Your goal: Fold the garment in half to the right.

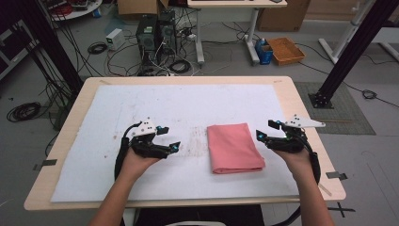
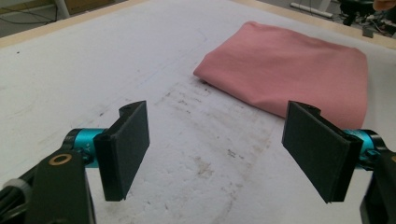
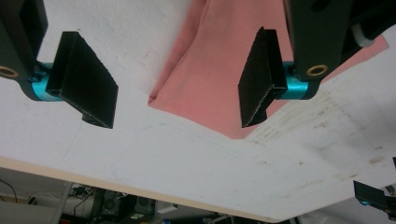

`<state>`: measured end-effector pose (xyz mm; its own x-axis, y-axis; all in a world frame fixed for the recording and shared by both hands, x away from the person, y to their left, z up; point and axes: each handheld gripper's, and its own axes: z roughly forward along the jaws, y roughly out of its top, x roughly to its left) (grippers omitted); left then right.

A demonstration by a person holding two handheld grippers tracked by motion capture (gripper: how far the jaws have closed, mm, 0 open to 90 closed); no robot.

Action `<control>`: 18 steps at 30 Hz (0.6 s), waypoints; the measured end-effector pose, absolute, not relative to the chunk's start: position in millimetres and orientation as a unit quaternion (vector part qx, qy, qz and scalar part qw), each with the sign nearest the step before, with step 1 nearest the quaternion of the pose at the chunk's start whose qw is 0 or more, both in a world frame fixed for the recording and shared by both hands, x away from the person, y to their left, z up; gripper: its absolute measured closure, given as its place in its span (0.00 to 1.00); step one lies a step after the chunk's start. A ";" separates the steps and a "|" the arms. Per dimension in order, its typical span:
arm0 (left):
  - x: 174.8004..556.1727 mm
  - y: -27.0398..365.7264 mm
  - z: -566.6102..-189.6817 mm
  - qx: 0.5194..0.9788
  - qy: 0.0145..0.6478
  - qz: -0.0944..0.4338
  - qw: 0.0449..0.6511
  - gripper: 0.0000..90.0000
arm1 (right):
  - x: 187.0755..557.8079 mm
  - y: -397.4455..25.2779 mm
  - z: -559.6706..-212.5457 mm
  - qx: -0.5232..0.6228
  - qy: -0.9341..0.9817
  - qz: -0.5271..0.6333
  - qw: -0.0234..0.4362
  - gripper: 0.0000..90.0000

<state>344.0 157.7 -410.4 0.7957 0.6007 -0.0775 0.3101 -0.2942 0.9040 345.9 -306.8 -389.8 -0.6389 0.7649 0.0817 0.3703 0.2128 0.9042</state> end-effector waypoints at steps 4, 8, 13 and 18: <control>345.5 160.7 -414.9 0.789 0.295 0.138 0.521 0.22 | 351.1 -304.9 -397.2 0.381 0.761 0.490 0.190 0.29; 346.3 164.2 -417.7 0.788 0.301 0.138 0.519 0.20 | 354.4 -301.4 -402.6 0.383 0.769 0.479 0.181 0.26; 345.1 166.9 -419.0 0.790 0.302 0.136 0.516 0.20 | 355.2 -297.8 -405.4 0.382 0.774 0.474 0.175 0.25; 344.3 165.9 -419.0 0.792 0.300 0.136 0.514 0.20 | 357.1 -297.4 -408.1 0.385 0.775 0.471 0.172 0.25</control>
<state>344.3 165.9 -419.0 0.7826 0.6154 -0.0940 0.3358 -0.2901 0.8962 357.1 -297.4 -408.1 -0.6450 0.7583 0.0952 0.4340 0.2609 0.8623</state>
